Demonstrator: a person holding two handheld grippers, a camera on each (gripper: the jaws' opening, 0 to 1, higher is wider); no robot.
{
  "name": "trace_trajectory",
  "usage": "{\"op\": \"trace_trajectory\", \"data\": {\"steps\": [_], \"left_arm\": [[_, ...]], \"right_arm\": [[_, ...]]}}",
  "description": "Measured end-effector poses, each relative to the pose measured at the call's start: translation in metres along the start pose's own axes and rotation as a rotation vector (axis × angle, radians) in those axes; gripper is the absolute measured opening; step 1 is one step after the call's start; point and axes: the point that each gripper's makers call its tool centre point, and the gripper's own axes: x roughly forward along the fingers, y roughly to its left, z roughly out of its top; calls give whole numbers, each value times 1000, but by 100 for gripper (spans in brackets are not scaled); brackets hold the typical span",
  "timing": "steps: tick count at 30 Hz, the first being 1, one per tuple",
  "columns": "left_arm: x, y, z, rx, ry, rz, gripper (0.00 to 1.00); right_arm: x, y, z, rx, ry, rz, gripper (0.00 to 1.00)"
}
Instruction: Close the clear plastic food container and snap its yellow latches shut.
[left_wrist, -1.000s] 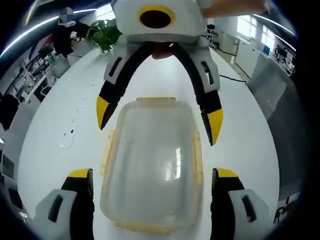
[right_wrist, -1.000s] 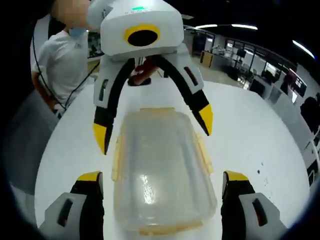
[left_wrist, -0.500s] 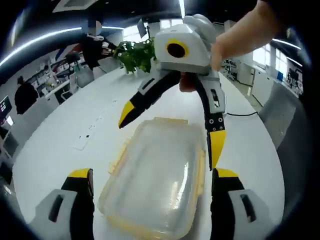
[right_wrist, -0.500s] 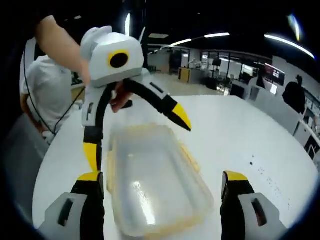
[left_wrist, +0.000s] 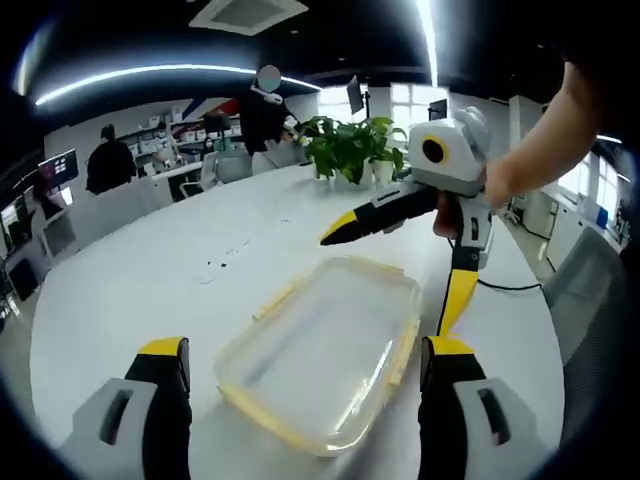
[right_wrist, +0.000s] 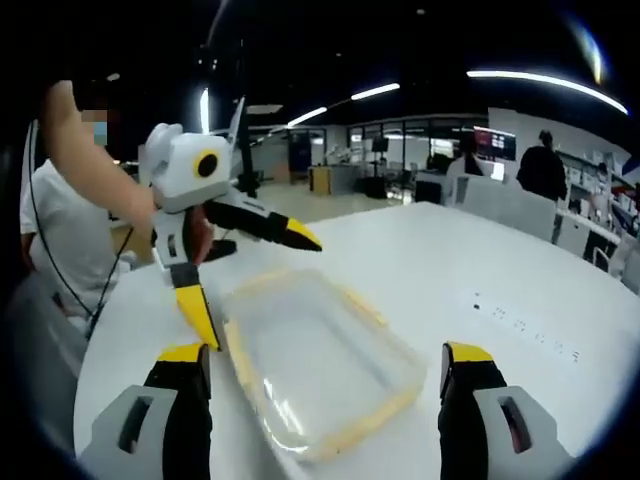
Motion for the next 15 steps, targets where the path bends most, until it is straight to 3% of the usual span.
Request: {"op": "trace_trajectory", "data": {"steps": [5, 8, 10, 15], "left_arm": [[-5, -4, -5, -42, -10, 31, 95], [-9, -5, -10, -54, -24, 62, 95], [-10, -6, -12, -63, -21, 68, 94], [-13, -9, -11, -106, -37, 103, 94]], "right_arm": [[-8, 1, -4, 33, -10, -43, 96], [-14, -8, -8, -11, 4, -123, 98], [-17, -6, -8, 8, -3, -114, 98], [-26, -9, -14, 66, -6, -169, 96]]}}
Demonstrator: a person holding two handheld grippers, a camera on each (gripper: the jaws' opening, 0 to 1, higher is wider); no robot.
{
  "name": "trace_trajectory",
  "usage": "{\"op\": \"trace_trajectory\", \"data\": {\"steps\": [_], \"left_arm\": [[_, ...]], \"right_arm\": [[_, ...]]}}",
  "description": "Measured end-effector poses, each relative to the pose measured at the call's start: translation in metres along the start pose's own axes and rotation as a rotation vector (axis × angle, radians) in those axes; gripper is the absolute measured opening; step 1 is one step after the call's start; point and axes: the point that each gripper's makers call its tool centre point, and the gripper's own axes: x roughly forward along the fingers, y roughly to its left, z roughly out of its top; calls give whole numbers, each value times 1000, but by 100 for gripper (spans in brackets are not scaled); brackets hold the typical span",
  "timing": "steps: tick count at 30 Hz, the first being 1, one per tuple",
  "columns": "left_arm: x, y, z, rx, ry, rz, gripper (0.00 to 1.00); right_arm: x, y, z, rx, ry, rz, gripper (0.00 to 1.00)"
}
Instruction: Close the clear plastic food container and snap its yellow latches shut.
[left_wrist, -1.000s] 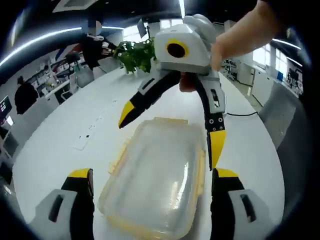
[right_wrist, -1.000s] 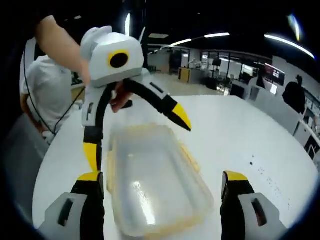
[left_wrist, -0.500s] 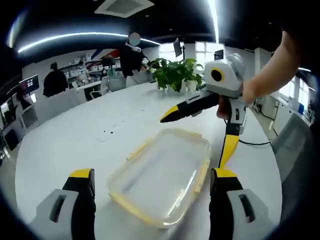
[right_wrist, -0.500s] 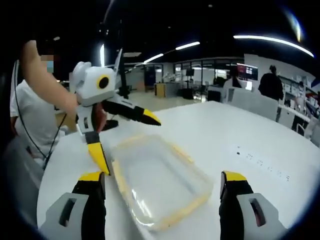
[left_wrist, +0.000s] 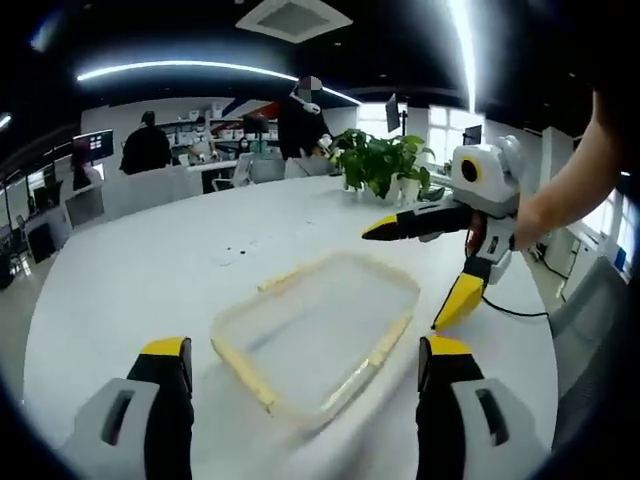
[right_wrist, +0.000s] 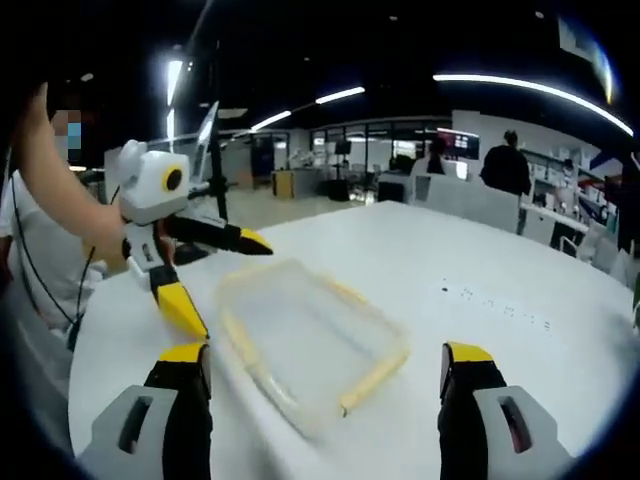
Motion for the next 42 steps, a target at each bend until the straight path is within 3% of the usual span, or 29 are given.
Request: {"op": "trace_trajectory", "data": {"steps": [6, 15, 27, 29, 42], "left_arm": [[-2, -2, -23, -66, 46, 23, 94], [-14, -5, -28, -109, 30, 34, 93], [-38, -13, -48, -123, 74, 50, 92], [-42, -13, -55, -114, 110, 62, 91], [-63, -36, -64, -130, 121, 39, 88]], "right_arm": [[-6, 4, -9, 21, 12, -19, 97], [-16, 11, -18, 40, 30, -37, 97], [-39, 13, -28, 72, 58, -57, 93], [-43, 15, -30, 75, 62, -59, 93], [-66, 27, -40, 110, 89, -89, 89]]}}
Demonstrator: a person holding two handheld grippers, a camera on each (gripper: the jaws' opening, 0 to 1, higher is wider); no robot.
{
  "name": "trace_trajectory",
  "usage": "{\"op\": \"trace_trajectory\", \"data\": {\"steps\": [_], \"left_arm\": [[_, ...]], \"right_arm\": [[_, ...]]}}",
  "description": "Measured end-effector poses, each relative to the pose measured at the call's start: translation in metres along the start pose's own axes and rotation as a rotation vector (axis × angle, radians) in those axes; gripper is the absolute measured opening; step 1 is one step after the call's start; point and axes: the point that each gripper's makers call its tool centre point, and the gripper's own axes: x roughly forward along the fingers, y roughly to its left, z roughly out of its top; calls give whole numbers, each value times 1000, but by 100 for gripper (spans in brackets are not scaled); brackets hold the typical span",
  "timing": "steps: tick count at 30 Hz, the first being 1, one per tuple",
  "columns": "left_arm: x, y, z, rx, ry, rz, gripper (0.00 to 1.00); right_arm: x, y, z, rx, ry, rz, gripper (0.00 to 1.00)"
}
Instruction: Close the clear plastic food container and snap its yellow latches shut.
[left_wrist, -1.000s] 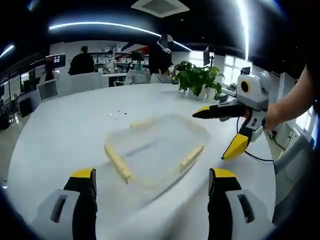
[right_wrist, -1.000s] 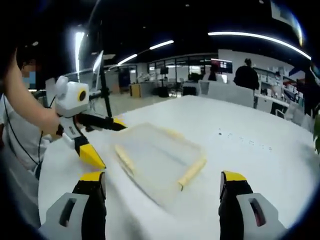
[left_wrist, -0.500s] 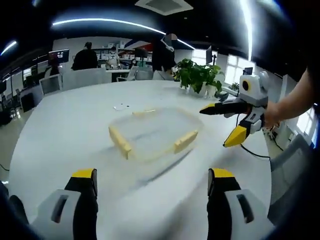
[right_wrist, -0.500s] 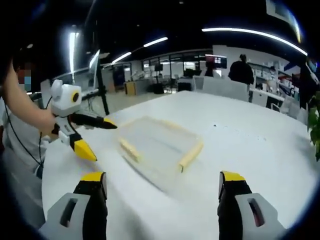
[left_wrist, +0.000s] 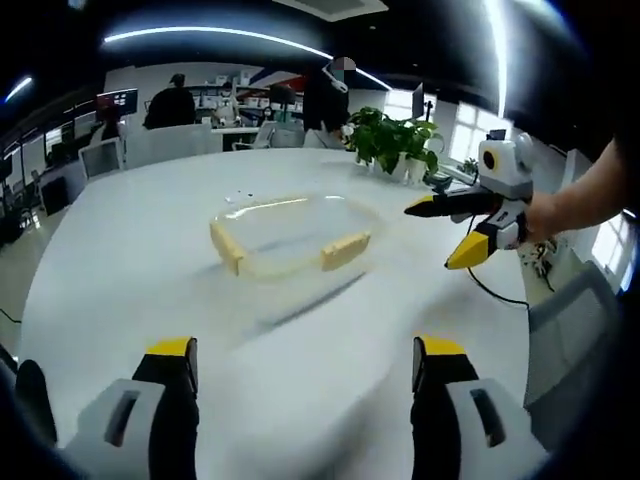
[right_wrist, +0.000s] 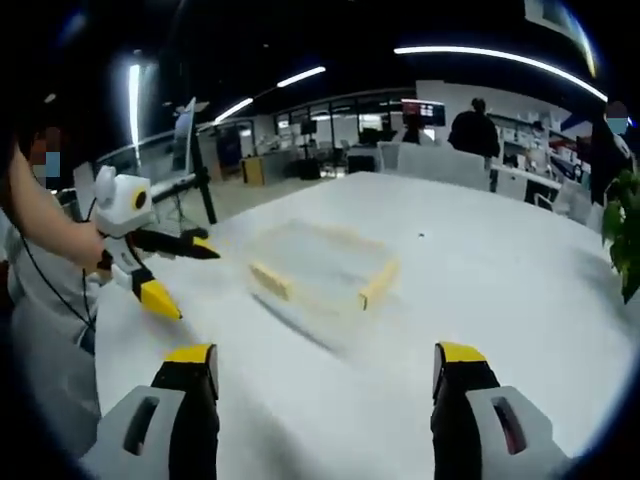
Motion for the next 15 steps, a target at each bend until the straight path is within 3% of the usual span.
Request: {"op": "trace_trajectory", "data": {"steps": [5, 15], "left_arm": [[-10, -5, -4, -1, 1, 3, 88], [-34, 4, -21, -36, 15, 27, 87]], "right_arm": [[-11, 5, -3, 9, 6, -14, 88], [-27, 11, -7, 12, 13, -38, 87]]}}
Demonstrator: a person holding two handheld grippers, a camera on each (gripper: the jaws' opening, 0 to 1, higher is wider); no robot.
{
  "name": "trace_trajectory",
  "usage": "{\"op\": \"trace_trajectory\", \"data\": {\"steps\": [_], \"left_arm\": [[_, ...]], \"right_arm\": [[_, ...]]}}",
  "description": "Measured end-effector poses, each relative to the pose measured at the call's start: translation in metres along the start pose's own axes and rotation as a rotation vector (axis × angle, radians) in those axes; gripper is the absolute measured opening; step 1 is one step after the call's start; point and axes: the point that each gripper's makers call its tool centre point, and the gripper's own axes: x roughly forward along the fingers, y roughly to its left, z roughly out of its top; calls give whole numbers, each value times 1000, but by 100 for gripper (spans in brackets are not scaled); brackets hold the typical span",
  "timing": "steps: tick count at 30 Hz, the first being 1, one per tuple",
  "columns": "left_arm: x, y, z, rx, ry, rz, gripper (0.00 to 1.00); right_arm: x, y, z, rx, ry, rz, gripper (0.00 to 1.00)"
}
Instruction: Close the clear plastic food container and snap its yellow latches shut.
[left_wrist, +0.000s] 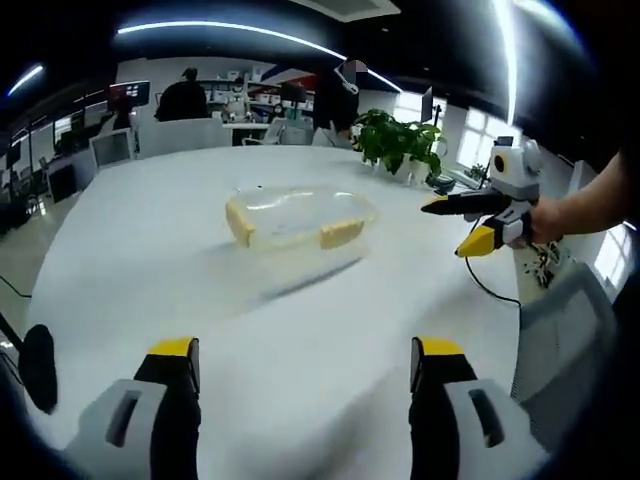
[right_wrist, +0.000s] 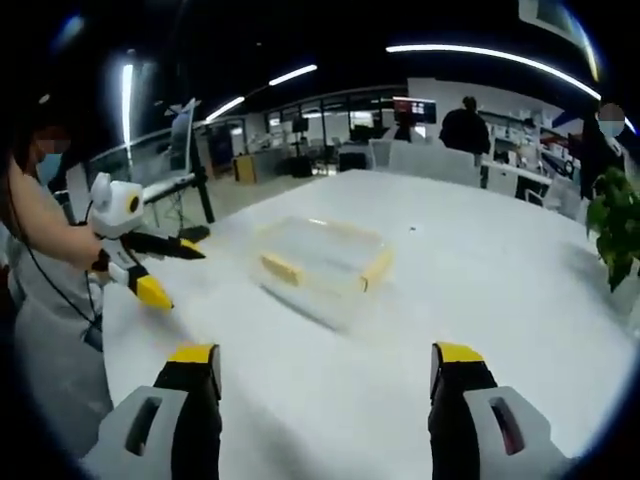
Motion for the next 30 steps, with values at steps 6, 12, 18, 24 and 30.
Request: {"op": "trace_trajectory", "data": {"steps": [6, 12, 18, 24, 30], "left_arm": [[-10, 0, -2, -10, -7, 7, 86], [-20, -5, -5, -9, -4, 3, 86], [-31, -9, -7, -15, -10, 6, 85], [-41, -16, -12, -23, -10, 12, 84], [-48, -24, -12, -43, -20, 16, 84]], "right_arm": [[-6, 8, -3, 1, 6, -2, 87], [-15, 13, -6, 11, 6, -10, 87], [-28, 14, -10, 14, 4, -29, 86], [-43, 16, -12, 19, 0, -48, 86], [-53, 16, -15, 21, 1, -62, 86]]}}
